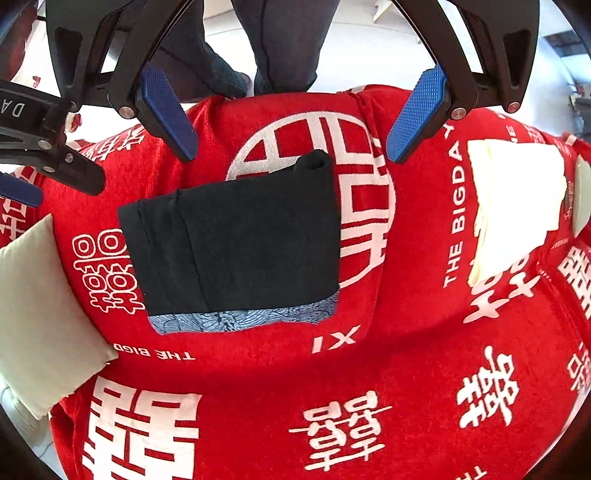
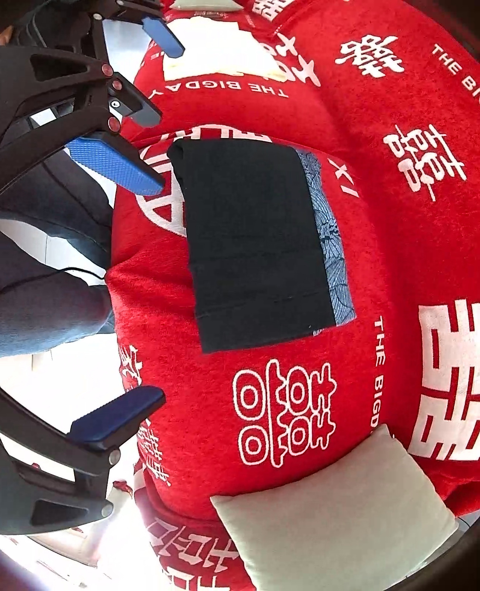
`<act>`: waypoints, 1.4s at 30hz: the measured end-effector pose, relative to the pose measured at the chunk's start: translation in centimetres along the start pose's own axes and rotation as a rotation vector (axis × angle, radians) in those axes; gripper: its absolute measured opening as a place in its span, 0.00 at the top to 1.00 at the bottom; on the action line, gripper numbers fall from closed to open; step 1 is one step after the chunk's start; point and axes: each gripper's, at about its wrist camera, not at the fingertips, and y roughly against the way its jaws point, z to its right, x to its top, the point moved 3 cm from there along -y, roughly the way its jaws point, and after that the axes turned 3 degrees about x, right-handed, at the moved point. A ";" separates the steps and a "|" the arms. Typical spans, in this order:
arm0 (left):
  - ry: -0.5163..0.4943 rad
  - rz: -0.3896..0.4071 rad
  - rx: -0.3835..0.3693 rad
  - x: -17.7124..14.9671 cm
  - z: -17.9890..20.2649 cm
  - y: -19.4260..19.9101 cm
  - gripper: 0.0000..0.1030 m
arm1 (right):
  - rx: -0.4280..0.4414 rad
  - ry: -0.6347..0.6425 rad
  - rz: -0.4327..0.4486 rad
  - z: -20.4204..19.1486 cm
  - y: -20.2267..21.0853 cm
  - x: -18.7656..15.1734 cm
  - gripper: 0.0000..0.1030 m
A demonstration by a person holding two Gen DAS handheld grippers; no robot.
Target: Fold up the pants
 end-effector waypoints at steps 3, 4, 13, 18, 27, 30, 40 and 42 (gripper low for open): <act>0.018 -0.008 0.007 -0.3 -0.2 0.0 0.00 | -0.011 0.003 0.008 0.4 0.1 -0.3 0.00; 0.023 -0.010 0.005 -0.4 -0.2 0.0 0.00 | -0.018 0.004 0.011 0.5 0.2 -0.3 0.00; 0.035 0.008 0.004 -0.8 -0.2 0.7 0.00 | -0.045 0.027 0.043 0.9 0.9 -0.5 0.00; 0.041 0.017 0.008 -1.1 -0.3 1.0 0.00 | -0.049 0.040 0.048 0.8 1.1 -0.6 0.00; 0.067 0.026 0.015 -1.4 -0.9 1.4 0.00 | -0.057 0.058 0.035 0.4 0.9 -0.8 0.00; 0.067 0.029 0.016 -1.4 -0.9 1.4 0.00 | -0.059 0.067 0.038 0.1 0.9 -0.9 0.00; 0.068 0.030 0.016 -1.4 -1.2 1.5 0.00 | -0.063 0.085 0.039 -0.5 0.8 -1.0 0.00; 0.069 0.031 0.015 -1.4 -1.1 1.5 0.00 | -0.063 0.087 0.037 -0.5 0.8 -1.0 0.00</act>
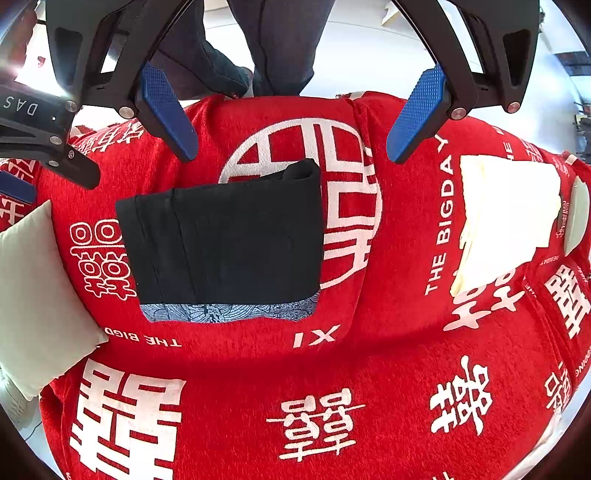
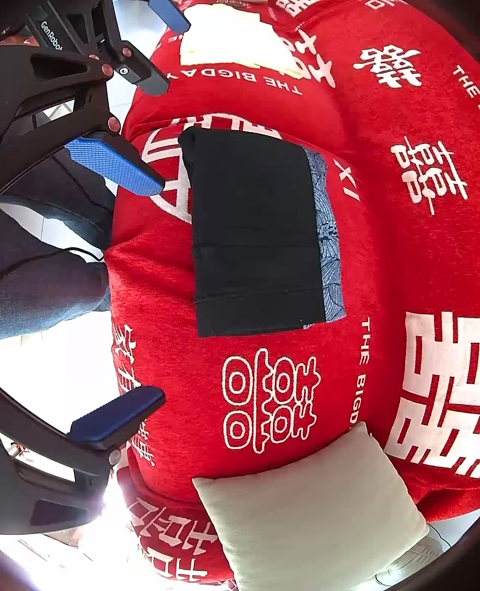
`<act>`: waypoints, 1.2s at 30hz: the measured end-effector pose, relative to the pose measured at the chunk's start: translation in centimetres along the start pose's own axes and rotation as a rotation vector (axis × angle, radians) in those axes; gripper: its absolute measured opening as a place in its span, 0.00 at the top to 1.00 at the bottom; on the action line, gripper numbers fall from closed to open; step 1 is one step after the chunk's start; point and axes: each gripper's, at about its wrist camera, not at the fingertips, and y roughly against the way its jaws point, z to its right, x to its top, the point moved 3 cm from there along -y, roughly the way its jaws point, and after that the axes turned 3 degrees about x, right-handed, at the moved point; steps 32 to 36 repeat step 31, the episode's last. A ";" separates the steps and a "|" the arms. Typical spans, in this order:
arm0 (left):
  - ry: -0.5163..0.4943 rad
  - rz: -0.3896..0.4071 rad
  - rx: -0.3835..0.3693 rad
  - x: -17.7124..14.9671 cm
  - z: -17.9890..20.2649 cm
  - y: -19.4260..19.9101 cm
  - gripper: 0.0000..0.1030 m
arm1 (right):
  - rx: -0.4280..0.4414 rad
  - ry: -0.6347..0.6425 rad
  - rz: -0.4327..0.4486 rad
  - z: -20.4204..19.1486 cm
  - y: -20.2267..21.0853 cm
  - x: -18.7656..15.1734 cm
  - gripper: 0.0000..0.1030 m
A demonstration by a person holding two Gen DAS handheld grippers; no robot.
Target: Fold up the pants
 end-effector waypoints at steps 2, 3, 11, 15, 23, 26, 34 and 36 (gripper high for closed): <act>0.001 0.000 0.000 0.0 0.0 0.0 0.00 | -0.001 0.001 -0.001 -0.1 0.0 0.0 0.00; 0.002 -0.001 -0.001 0.0 0.0 0.0 0.00 | -0.002 0.004 -0.001 -0.1 0.0 0.0 0.00; 0.015 -0.013 0.005 0.1 -0.3 -0.2 0.00 | -0.014 0.019 0.010 -0.5 0.1 0.1 0.00; 0.004 -0.007 0.039 0.0 -0.3 -0.5 0.00 | -0.019 0.029 0.014 -0.6 0.2 0.3 0.00; 0.009 -0.011 0.047 0.0 -0.6 -0.9 0.00 | -0.021 0.043 0.021 -0.7 0.3 0.4 0.00; 0.013 -0.003 0.038 -0.1 -0.6 -0.8 0.00 | -0.020 0.043 0.020 -0.7 0.3 0.4 0.00; 0.016 0.011 0.036 0.1 -0.5 -0.7 0.00 | -0.021 0.042 0.020 -0.7 0.3 0.4 0.00; 0.016 0.011 0.036 0.1 -0.5 -0.7 0.00 | -0.021 0.042 0.020 -0.7 0.3 0.4 0.00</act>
